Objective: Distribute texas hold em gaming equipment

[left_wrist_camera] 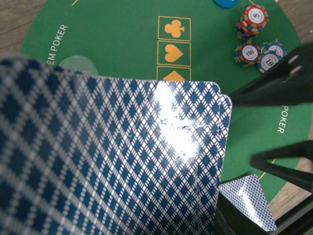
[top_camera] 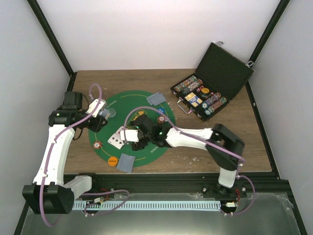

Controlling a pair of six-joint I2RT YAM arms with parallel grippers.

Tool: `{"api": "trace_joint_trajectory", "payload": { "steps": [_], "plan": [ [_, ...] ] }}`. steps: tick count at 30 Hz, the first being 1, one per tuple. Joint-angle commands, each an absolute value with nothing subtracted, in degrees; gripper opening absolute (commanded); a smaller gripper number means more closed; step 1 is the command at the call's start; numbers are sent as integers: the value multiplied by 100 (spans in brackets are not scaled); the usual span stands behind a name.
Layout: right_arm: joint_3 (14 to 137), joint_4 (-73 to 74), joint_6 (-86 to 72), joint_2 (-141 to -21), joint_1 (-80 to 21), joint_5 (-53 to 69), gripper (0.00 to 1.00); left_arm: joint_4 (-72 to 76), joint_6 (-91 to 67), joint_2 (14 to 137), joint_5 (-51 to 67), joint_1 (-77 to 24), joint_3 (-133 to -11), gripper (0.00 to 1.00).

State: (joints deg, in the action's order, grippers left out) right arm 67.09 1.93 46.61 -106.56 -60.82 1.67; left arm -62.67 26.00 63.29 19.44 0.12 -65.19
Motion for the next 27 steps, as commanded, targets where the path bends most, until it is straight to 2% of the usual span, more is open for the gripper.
{"api": "trace_joint_trajectory", "payload": {
  "steps": [1, 6, 11, 17, 27],
  "plan": [
    [6749, 306, 3098, -9523, -5777, 1559, 100, -6422, 2913, 6334, 2350, 36, -6610, 33],
    [6943, 592, 1243, -8871, -4577, 3649, 100, -6844, 3519, 6267, 2850, -359, -6656, 34],
    [7304, 381, -765, -9070, -3444, 5709, 100, -7355, 3934, 6383, 3097, -951, -6789, 35],
    [7469, -283, -2171, -9777, -3531, 6743, 100, -7567, 4106, 6467, 3180, -1342, -6847, 35],
    [8019, -617, -2277, -10361, -4237, 6569, 100, -7537, 4070, 6514, 3156, -1433, -6804, 35]
  ]
}}
